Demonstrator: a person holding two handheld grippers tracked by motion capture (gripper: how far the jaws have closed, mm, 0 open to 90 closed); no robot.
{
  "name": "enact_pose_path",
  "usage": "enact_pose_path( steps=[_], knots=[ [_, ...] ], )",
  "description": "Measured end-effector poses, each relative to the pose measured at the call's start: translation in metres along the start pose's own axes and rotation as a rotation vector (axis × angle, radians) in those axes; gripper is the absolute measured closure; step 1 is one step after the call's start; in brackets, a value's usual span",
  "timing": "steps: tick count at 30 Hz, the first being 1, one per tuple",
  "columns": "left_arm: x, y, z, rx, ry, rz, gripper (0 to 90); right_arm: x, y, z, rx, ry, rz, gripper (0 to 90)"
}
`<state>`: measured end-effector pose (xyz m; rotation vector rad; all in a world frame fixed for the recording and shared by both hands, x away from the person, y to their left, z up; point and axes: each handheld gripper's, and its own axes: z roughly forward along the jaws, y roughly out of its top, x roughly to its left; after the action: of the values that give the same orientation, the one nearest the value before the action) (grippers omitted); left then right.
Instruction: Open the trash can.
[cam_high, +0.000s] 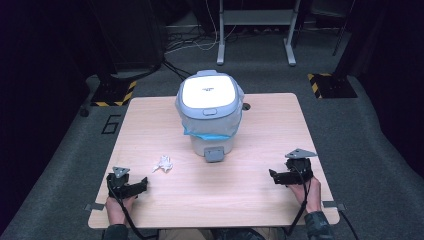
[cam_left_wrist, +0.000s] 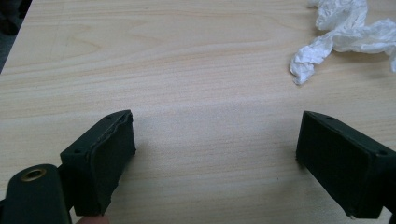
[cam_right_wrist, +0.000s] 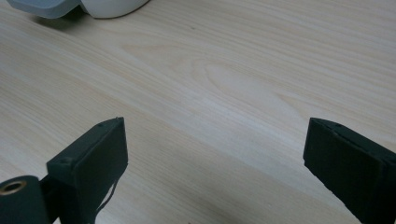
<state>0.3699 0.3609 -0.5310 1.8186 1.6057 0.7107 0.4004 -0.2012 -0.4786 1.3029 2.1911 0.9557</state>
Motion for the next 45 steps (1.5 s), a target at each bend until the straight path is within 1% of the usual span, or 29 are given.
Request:
enact_pose_path(
  steps=[2,3,10,17,21,24,27,28,30,36,37,40,42,43,45],
  knots=[
    [0.0,0.0,0.0,0.0,0.0,-0.001,11.5,0.003,0.004,0.001,-0.002,0.01,0.001,5.4],
    [0.0,0.0,0.0,0.0,0.0,0.0,11.5,0.004,0.006,0.002,-0.002,0.016,-0.01,5.5],
    [0.0,0.0,0.0,0.005,-0.001,0.005,11.5,0.013,0.02,0.007,-0.002,0.042,-0.038,5.5],
    [0.0,0.0,0.0,0.004,-0.002,0.007,11.4,0.026,0.035,0.013,-0.004,0.073,-0.059,5.5],
    [0.0,0.0,0.0,0.007,-0.003,0.004,11.4,0.035,0.044,0.018,-0.002,0.105,-0.071,5.5],
    [0.0,0.0,0.0,0.005,-0.003,0.006,11.4,0.042,0.05,0.021,-0.003,0.116,-0.083,5.5],
    [0.0,0.0,0.0,0.004,-0.003,0.008,11.4,0.049,0.056,0.025,-0.003,0.131,-0.106,5.4],
    [0.0,0.0,0.0,0.007,-0.003,0.004,11.5,0.052,0.058,0.027,-0.003,0.136,-0.1,5.5],
    [0.0,0.0,0.0,0.007,-0.005,0.003,11.4,0.056,0.061,0.029,-0.001,0.149,-0.119,5.5],
    [0.0,0.0,0.0,0.007,-0.006,0.004,11.3,0.07,0.072,0.037,0.002,0.172,-0.147,5.5],
    [0.0,0.0,0.0,0.007,-0.006,0.004,11.3,0.072,0.073,0.039,0.003,0.173,-0.146,5.5],
    [0.0,0.0,0.0,0.007,-0.006,0.004,11.3,0.077,0.076,0.045,0.007,0.185,-0.164,5.5],
    [0.0,0.0,0.0,0.007,-0.006,0.004,11.3,0.081,0.078,0.048,0.017,0.195,-0.161,5.5],
    [0.0,0.0,0.0,0.007,-0.006,0.004,11.3,0.082,0.079,0.049,0.016,0.201,-0.158,5.6],
    [0.0,0.0,0.0,0.007,-0.006,0.004,11.3,0.085,0.082,0.052,0.01,0.204,-0.17,5.7]
  ],
)
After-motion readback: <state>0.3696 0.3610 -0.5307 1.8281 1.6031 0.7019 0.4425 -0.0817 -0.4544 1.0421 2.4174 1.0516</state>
